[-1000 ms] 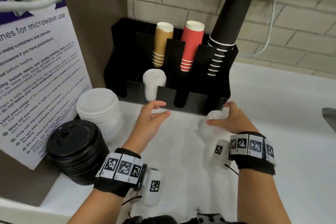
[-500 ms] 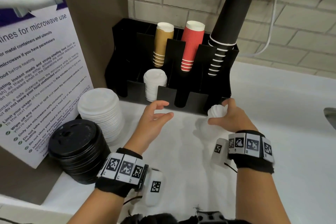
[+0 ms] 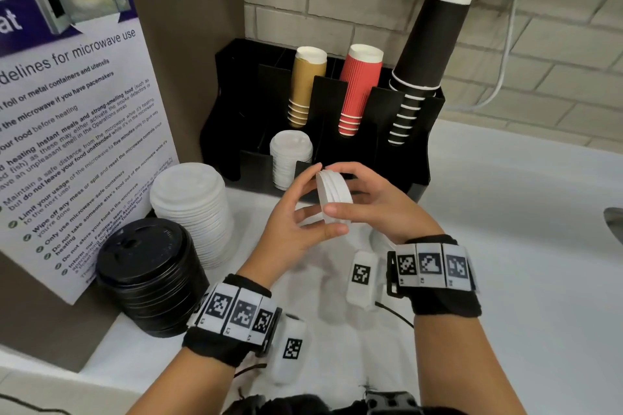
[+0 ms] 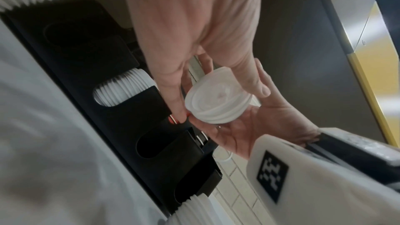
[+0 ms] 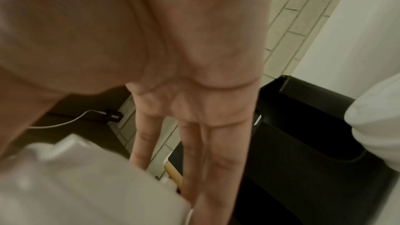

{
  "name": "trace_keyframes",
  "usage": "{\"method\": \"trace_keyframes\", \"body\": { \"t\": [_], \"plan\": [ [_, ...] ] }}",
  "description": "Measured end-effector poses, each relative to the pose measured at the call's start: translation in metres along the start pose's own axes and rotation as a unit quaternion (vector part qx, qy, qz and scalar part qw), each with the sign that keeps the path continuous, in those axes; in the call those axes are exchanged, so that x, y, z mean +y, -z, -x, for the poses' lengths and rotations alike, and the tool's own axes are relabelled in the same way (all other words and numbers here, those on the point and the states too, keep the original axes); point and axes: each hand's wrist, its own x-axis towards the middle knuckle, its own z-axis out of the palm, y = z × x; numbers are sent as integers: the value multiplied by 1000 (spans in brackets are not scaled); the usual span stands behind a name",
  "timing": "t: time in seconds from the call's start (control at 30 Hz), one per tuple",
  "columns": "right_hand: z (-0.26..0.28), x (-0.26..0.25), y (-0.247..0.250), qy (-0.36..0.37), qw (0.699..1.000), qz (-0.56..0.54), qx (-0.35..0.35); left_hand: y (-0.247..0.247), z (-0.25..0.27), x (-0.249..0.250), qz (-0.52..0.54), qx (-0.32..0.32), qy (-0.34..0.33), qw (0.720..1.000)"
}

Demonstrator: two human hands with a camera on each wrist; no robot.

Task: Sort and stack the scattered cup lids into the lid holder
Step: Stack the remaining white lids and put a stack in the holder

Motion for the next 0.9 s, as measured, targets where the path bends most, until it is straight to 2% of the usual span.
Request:
{"method": "trace_keyframes", "body": {
  "t": [0.47, 0.53, 0.6, 0.7, 0.77, 0.9],
  "plan": [
    [-17, -3, -11, 35, 999, 22, 29, 7, 2, -1, -3, 48, -7, 999],
    [-30, -5, -9, 25, 997, -7, 73, 9, 2, -2, 6, 84, 1, 996],
    [-48, -8, -4, 35, 988, -13, 150, 12, 1, -5, -6, 138, 14, 990],
    [-80, -17, -2, 88, 967, 81, 223, 18, -1, -11, -32, 194, 33, 980],
    [-104, -21, -4, 111, 960, 155, 207, 19, -2, -14, -48, 200, 38, 978],
    [-141, -21, -14, 91, 949, 267, 139, 19, -1, -14, -57, 184, 50, 980]
  ]
}}
